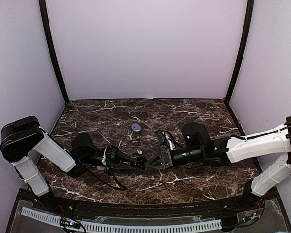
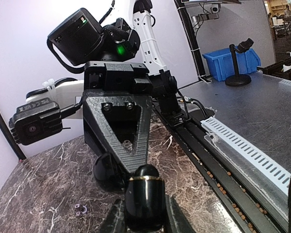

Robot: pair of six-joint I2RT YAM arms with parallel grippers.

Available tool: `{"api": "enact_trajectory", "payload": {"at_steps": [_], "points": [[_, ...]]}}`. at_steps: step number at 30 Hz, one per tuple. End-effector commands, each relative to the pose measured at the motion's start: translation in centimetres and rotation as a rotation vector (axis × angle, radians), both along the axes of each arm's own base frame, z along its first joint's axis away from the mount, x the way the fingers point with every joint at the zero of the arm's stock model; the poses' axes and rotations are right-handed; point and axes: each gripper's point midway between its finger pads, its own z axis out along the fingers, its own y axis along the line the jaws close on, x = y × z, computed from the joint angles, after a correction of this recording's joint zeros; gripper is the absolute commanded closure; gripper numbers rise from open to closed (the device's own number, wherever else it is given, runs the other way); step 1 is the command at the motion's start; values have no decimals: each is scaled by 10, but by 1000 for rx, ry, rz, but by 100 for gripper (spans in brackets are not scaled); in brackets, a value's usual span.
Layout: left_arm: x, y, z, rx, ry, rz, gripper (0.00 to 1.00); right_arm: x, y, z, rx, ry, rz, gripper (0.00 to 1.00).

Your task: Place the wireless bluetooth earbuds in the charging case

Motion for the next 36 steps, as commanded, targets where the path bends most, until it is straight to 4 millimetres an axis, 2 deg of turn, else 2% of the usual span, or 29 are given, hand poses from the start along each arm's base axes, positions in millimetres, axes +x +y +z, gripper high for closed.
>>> {"api": "enact_trajectory", "payload": {"at_steps": [1, 3, 6, 11, 15, 22, 26, 31, 36], "points": [[-13, -3, 31, -105, -77, -54, 100, 11, -1, -4, 8, -7, -50, 96], [-12, -3, 33, -109, -74, -50, 100, 11, -1, -3, 15, -5, -48, 94], [-10, -4, 32, -107, -64, -34, 100, 9, 0, 0, 28, -8, -36, 85], [-7, -4, 28, -92, -50, -16, 100, 5, -1, 14, 79, -44, -13, 76], [-7, -3, 27, -87, -38, -11, 100, 1, -4, 24, 115, -74, 6, 62], [-6, -4, 27, -86, -31, -11, 100, 1, -8, 29, 124, -91, 4, 55], [-6, -4, 27, -91, -25, -5, 100, 0, -10, 32, 126, -111, 11, 44], [-5, -3, 28, -95, -16, 0, 100, -5, -18, 33, 117, -171, 31, 36], [-5, -3, 31, -106, 3, 2, 100, -7, -31, 34, 84, -252, 36, 33]]}}
